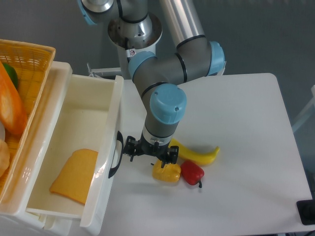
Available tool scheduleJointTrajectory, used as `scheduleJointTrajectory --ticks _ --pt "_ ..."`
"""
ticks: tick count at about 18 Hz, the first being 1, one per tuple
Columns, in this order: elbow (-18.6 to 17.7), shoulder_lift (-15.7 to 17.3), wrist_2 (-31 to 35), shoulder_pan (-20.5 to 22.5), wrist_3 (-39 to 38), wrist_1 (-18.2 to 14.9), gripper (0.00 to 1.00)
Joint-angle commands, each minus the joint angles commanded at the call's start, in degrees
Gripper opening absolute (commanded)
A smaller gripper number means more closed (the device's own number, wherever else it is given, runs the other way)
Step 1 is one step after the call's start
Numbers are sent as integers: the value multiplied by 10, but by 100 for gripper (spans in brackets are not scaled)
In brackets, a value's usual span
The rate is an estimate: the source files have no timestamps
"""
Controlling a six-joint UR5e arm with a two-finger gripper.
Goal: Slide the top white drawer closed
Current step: 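Move the gripper toward the open drawer's front panel beside the handle, then push the drawer front with the gripper, sliding the drawer shut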
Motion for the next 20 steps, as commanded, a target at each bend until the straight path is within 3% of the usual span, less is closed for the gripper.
scheduleJointTrajectory --ticks 20 --pt "1 9 -4 -56 -3 4 100"
